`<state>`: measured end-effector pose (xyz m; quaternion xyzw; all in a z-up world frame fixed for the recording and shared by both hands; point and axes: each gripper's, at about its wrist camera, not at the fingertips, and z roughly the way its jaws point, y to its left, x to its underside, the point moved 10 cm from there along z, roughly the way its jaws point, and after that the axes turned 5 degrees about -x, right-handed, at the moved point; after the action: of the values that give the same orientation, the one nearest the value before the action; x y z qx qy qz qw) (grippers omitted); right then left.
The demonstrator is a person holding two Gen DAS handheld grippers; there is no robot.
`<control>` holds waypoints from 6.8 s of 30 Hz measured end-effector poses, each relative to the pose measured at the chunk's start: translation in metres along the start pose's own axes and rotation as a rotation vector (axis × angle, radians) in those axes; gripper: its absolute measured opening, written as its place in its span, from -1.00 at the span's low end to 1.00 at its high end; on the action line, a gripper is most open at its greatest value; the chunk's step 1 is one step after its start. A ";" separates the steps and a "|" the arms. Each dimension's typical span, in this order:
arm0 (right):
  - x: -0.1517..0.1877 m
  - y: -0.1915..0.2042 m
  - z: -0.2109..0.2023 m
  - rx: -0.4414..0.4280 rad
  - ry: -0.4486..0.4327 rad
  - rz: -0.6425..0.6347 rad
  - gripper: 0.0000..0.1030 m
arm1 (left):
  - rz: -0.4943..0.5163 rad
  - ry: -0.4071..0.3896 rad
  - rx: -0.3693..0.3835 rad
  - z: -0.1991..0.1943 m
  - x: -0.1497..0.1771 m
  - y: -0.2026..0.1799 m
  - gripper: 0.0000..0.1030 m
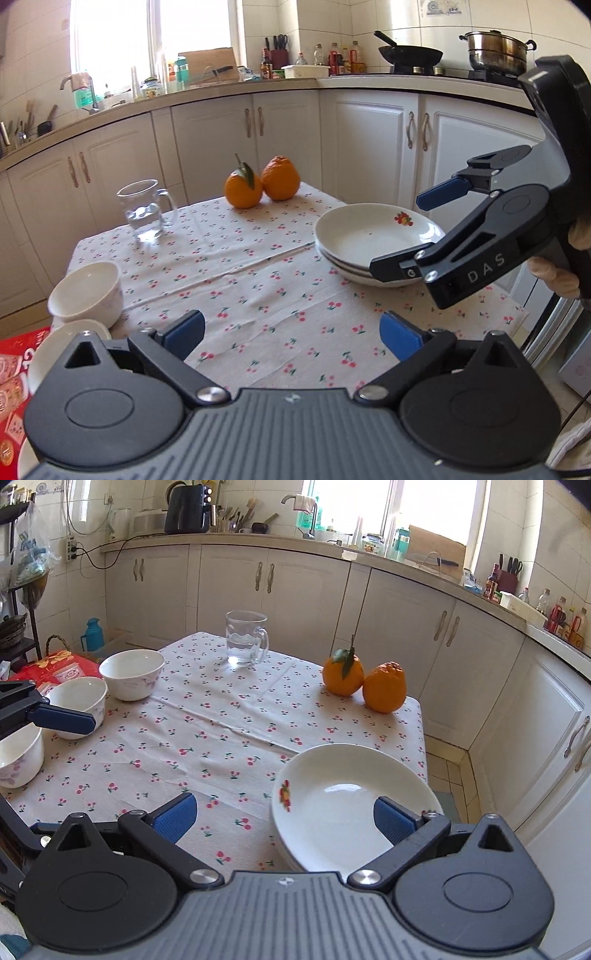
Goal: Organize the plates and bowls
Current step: 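Move the right tool to a white bowl and grasp its rim, then lift the white bowl with the right tool and carry it toward the plate stack, then lower the bowl onto the cloth and open the right tool, then move the right tool to another white bowl and grasp its rim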
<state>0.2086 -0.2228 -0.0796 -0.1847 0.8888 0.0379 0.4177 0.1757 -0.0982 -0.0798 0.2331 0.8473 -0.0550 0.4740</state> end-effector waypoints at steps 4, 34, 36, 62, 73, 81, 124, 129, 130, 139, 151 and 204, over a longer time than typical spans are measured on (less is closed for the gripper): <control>-0.003 0.042 0.006 -0.061 -0.002 -0.022 1.00 | -0.026 0.011 -0.056 -0.021 0.020 0.031 0.95; -0.050 0.257 0.067 -0.508 0.104 -0.182 0.99 | -0.128 0.084 -0.160 -0.068 0.120 0.151 0.91; -0.050 0.261 0.071 -0.532 0.118 -0.171 0.97 | -0.124 0.089 -0.144 -0.065 0.121 0.150 0.89; -0.041 0.283 0.095 -0.648 0.211 -0.143 0.43 | -0.132 0.109 -0.077 -0.055 0.121 0.149 0.75; -0.041 0.265 0.087 -0.637 0.199 -0.122 0.43 | -0.109 0.100 -0.031 -0.047 0.106 0.136 0.75; -0.039 0.221 0.076 -0.549 0.175 -0.076 0.43 | -0.053 0.063 0.068 -0.024 0.080 0.105 0.75; -0.004 0.106 0.076 -0.320 0.161 0.108 0.44 | 0.111 0.062 0.244 0.041 0.048 0.035 0.75; -0.002 0.107 0.078 -0.314 0.165 0.100 0.44 | 0.106 0.059 0.246 0.042 0.048 0.036 0.75; -0.002 0.107 0.078 -0.313 0.165 0.100 0.44 | 0.108 0.059 0.246 0.042 0.048 0.036 0.75; -0.003 0.110 0.077 -0.313 0.153 0.096 0.88 | 0.112 0.055 0.233 0.041 0.050 0.037 0.83; -0.020 0.115 0.068 -0.278 0.112 0.051 1.00 | 0.031 0.042 0.207 0.018 0.051 0.058 0.89; -0.105 0.216 0.175 -0.499 0.241 -0.102 1.00 | -0.164 0.062 -0.266 0.033 0.078 0.186 0.90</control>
<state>0.3192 0.0477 -0.1325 -0.3295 0.8848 0.2123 0.2521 0.2499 0.0834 -0.1386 0.0999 0.8775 0.0266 0.4683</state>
